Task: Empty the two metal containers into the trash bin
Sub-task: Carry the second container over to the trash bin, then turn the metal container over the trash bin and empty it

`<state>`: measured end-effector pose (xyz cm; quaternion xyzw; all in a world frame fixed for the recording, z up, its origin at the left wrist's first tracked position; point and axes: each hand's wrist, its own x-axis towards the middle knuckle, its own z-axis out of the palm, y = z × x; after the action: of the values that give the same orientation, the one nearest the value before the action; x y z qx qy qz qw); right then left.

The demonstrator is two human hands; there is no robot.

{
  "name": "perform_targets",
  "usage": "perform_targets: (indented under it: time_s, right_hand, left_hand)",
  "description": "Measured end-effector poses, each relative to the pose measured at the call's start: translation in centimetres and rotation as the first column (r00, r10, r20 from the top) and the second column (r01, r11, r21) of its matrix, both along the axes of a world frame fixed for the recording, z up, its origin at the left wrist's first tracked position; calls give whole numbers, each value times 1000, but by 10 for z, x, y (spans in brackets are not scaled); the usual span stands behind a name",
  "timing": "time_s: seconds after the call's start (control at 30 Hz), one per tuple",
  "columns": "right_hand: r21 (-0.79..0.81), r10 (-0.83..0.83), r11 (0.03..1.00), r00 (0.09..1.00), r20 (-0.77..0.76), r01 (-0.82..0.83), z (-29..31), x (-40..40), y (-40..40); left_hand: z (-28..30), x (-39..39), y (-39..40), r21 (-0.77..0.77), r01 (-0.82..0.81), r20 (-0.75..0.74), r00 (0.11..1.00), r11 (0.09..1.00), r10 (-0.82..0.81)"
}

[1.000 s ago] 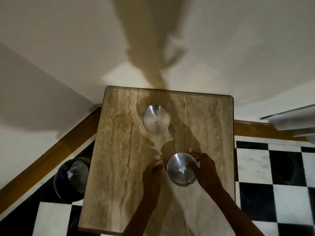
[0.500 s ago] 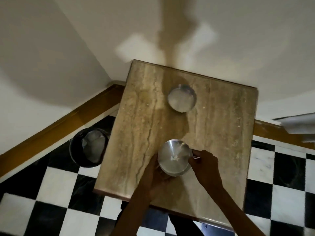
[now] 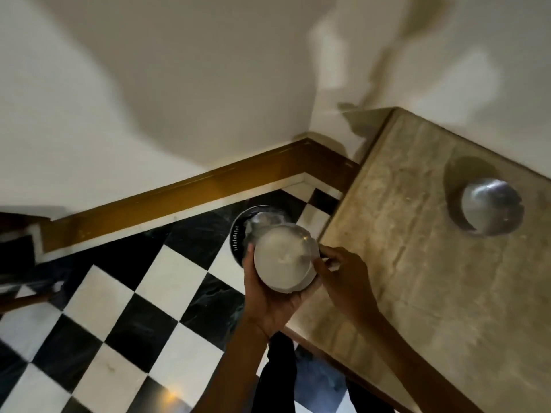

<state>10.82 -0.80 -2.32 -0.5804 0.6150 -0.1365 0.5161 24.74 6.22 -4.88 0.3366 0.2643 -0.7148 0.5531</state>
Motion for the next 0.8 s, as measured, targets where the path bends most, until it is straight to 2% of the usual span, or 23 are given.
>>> perform_targets:
  time_s: [0.1, 0.17, 0.23, 0.27, 0.3, 0.33, 0.37, 0.4, 0.43, 0.47, 0.5, 0.53, 0.6, 0.63, 0.67, 0.77, 0.8]
  right_hand:
    - [-10, 164, 986, 986, 30, -164, -25, 37, -18]
    - [-40, 268, 963, 963, 33, -267, -38, 57, -31]
    - [-67, 351, 935, 936, 33, -348, -45, 72, -41]
    - [-79, 392, 918, 919, 31, -389, -49, 81, -45]
    - [-91, 428, 901, 903, 24, -424, -53, 86, -47]
    - [-107, 454, 886, 891, 4, -451, -54, 89, -47]
    - [-148, 471, 869, 881, -46, -472, -55, 92, -45]
    - [-219, 478, 843, 871, -113, -491, -56, 94, -41]
    - [-312, 480, 798, 857, -187, -516, -58, 94, -38]
    - [-388, 484, 744, 839, -246, -543, -60, 94, -34]
    - [-412, 515, 689, 803, -301, -596, -63, 94, -31]
    - [-378, 580, 621, 727, -368, -686, -66, 92, -29]
    - [-166, 736, 427, 449, -507, -889, -75, 88, -27]
    - [-85, 779, 359, 349, -521, -930, -79, 84, -25]
    - [-89, 784, 356, 349, -514, -930, -82, 81, -22]
    - [-289, 661, 546, 617, -427, -786, -79, 78, -19]
    - [-299, 659, 544, 620, -426, -784, -79, 78, -19]
  left_hand:
    - [-31, 43, -15, 59, -57, 99, 994, 997, 51]
    - [-55, 66, -27, 118, -29, 193, 981, 993, 6]
    - [-74, 80, -39, 208, 79, 308, 941, 975, -142]
    - [-87, 86, -43, 272, 172, 428, 860, 947, -279]
    - [-101, 88, -45, 361, 267, 578, 688, 894, -439]
    - [-110, 91, -44, 433, 352, 711, 433, 830, -554]
    - [-116, 95, -41, 496, 422, 794, 132, 758, -593]
    - [-121, 98, -37, 552, 474, 815, -132, 686, -564]
    - [-127, 101, -32, 588, 517, 807, -321, 623, -495]
    - [-132, 103, -27, 601, 548, 799, -432, 582, -418]
    - [-133, 104, -23, 593, 576, 803, -476, 563, -358]
    - [-132, 104, -21, 564, 601, 821, -480, 566, -309]
    - [-125, 103, -18, 521, 634, 844, -484, 572, -232]
    - [-120, 102, -19, 522, 645, 842, -496, 559, -213]
    - [-116, 102, -18, 522, 656, 842, -498, 544, -207]
    - [-106, 101, -17, 499, 659, 856, -476, 563, -201]
    - [-105, 102, -18, 494, 654, 857, -476, 572, -196]
